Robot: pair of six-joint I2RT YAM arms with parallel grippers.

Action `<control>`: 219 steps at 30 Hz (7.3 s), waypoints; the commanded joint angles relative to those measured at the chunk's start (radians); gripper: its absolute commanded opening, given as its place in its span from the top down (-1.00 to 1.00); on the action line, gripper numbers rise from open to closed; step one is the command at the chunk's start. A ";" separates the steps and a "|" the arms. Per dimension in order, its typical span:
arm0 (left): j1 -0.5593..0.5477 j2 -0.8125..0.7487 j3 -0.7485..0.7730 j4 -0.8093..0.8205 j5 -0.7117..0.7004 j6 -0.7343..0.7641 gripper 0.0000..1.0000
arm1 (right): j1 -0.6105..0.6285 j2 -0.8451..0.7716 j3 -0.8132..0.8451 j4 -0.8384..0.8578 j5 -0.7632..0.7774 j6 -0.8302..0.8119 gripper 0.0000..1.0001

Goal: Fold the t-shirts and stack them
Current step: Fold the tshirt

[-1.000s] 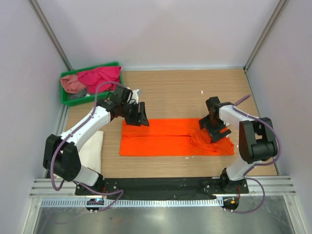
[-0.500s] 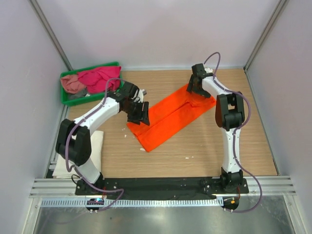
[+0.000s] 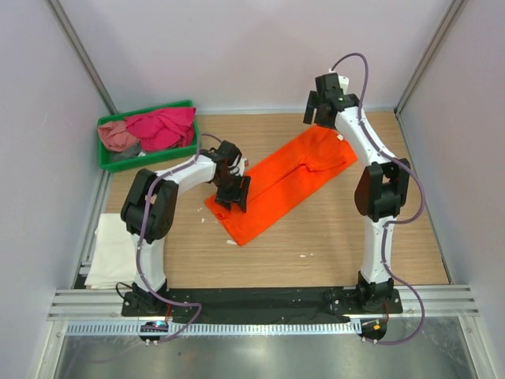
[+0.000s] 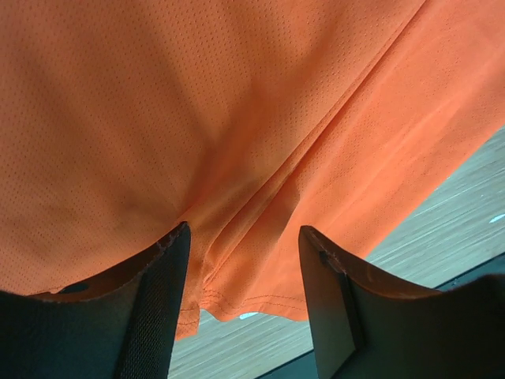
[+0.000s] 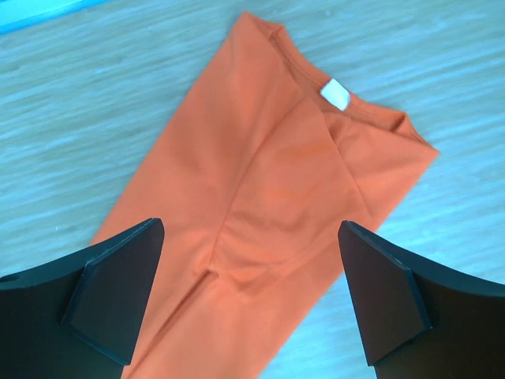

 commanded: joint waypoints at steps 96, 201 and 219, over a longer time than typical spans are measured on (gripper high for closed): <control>-0.048 -0.308 -0.709 0.487 0.302 -0.457 0.20 | 0.430 -0.647 -1.612 0.933 -0.996 0.559 0.98; 0.118 -0.283 -0.583 0.461 0.297 -0.236 0.03 | 0.183 -0.827 -1.630 0.626 -0.691 0.398 0.09; 0.119 -0.186 -0.562 0.458 0.303 -0.173 0.38 | 0.154 -0.756 -1.708 0.687 -0.672 0.386 0.14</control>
